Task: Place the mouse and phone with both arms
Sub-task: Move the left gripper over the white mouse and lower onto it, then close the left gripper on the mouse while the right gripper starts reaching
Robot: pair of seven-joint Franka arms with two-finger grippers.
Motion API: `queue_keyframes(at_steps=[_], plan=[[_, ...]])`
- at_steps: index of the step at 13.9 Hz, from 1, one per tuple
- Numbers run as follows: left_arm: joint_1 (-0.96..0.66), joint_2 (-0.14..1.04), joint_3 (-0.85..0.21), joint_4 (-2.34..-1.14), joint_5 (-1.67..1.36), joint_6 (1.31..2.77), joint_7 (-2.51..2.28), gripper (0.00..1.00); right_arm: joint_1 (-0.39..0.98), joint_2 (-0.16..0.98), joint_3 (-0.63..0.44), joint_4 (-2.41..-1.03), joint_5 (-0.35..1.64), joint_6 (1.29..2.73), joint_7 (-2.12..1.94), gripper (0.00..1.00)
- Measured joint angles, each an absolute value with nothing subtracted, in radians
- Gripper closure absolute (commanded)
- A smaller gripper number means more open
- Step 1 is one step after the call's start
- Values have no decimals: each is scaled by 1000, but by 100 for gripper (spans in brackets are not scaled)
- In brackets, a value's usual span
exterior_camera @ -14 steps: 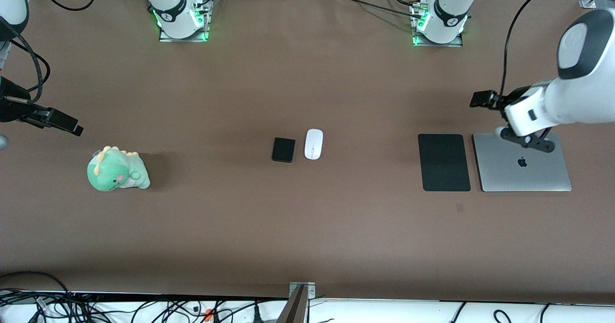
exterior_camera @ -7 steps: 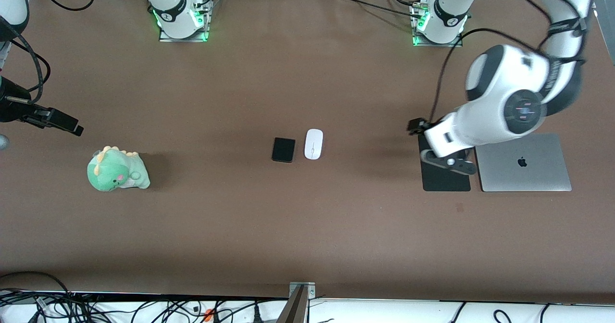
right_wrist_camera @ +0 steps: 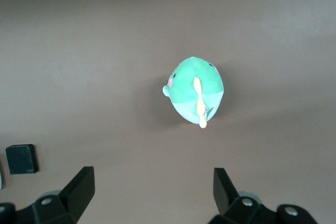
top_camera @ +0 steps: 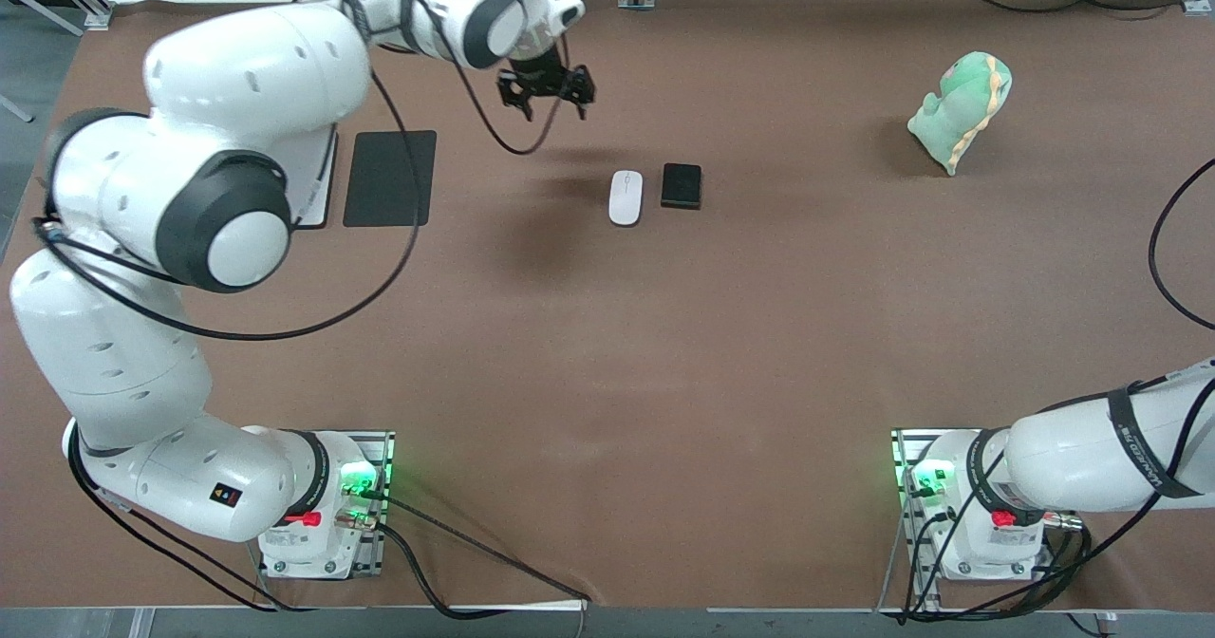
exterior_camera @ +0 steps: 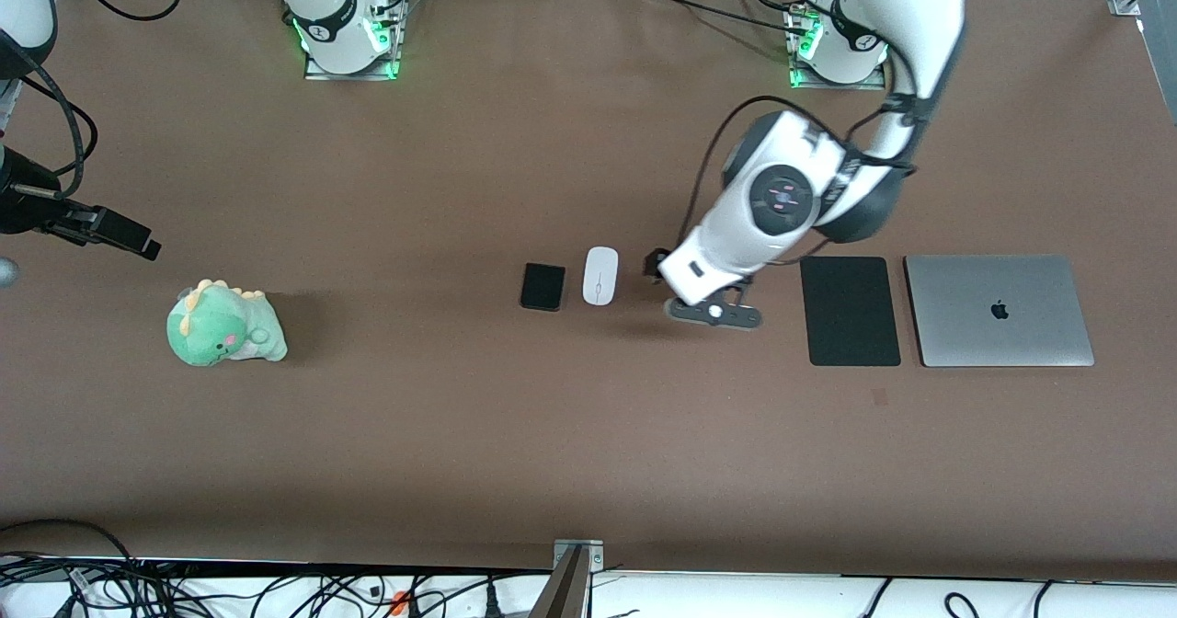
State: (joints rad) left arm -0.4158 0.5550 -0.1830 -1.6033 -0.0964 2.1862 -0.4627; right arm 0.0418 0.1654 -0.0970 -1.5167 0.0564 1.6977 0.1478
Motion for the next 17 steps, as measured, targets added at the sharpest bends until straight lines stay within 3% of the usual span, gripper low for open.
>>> queue_keyframes(at_steps=[8,17], plan=[[-599,737,-176,-1600,104,2462,-713,0,54,166,-94,-1520,55,1682,147,0],[-618,791,-174,-1600,193,2477,-721,0,54,166,-94,-1519,55,1682,147,0]])
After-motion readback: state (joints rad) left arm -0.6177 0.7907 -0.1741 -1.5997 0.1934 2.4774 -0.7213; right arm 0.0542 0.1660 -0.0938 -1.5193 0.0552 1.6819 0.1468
